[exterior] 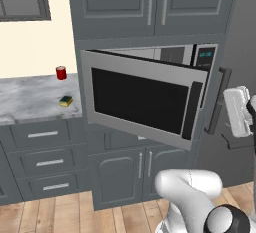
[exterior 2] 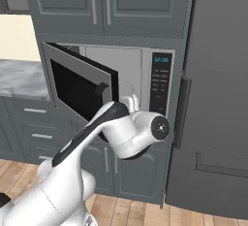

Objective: Place the sponge inside the microwave to prepare for sanitizing.

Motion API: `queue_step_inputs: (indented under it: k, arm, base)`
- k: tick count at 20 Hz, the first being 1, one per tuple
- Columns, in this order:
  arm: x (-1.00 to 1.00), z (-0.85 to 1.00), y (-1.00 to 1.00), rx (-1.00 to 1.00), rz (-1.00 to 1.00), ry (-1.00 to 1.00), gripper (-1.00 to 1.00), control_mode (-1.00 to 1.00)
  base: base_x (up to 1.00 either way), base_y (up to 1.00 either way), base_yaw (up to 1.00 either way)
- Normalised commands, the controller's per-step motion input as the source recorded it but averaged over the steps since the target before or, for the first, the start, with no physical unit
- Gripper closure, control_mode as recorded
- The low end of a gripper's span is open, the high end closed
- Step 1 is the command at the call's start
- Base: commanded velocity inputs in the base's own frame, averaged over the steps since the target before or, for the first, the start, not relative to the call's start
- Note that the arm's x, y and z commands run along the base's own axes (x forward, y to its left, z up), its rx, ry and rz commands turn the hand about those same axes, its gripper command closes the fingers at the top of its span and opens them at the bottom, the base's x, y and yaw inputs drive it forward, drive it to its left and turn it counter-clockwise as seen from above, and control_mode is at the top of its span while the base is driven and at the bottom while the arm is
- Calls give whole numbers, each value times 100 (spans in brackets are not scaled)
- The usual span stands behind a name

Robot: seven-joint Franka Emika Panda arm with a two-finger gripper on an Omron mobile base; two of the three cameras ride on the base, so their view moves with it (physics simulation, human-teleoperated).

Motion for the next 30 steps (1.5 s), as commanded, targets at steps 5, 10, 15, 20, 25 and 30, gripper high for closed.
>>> queue_step_inputs:
  k: [5, 10, 15, 20, 25, 30]
  arm:
    - [20, -9, 11, 35, -1, 0, -100, -100]
    - [36, -7, 17, 19, -7, 3, -100, -100]
    - [46, -2, 6, 3, -5, 7, -100, -100]
    - [34, -9, 2, 0, 0, 6, -100, -100]
    - [22, -12, 13, 5, 4, 0, -100, -100]
    - [5, -5, 14, 4, 10, 0, -100, -100]
  base:
    - [0, 0, 0]
    - [0, 0, 0]
    - [0, 0, 0]
    - [0, 0, 0]
    - [0, 0, 0]
    - [0, 0, 0]
